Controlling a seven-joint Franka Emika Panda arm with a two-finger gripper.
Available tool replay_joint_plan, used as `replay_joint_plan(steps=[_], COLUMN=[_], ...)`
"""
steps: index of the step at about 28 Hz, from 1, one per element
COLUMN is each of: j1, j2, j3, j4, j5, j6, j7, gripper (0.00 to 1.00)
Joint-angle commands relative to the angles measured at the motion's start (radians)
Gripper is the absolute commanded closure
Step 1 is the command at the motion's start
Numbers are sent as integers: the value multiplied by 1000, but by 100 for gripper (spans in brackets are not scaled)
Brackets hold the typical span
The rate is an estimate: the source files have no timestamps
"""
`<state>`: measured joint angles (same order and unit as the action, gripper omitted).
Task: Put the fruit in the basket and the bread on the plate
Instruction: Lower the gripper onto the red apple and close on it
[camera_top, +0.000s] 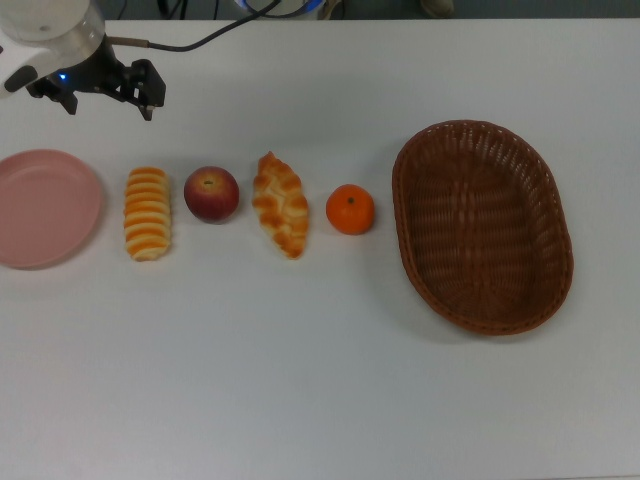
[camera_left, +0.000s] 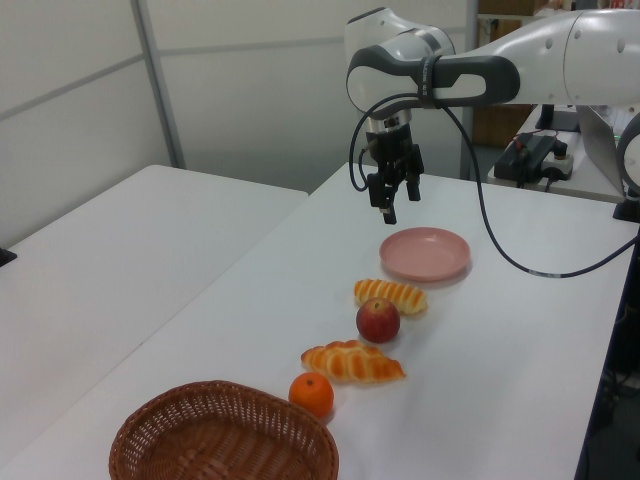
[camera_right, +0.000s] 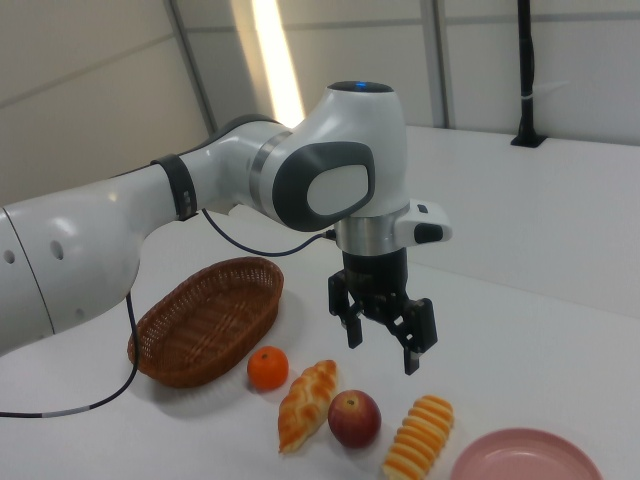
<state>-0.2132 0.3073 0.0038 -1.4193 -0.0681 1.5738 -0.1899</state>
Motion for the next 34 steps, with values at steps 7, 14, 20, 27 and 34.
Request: replay_joint_plan(steps=[7, 14, 20, 27, 34], j1=[98, 138, 189, 202, 222], j2=[64, 110, 122, 138, 142], j3=[4, 4, 4, 4, 4], j4=[-43, -78, -168, -173, -196], j5=[-59, -65, -150, -165, -182], j6=[-5, 95, 210, 206, 203], j7=[-14, -16, -11, -11, -11], gripper=[0, 0, 0, 0, 0])
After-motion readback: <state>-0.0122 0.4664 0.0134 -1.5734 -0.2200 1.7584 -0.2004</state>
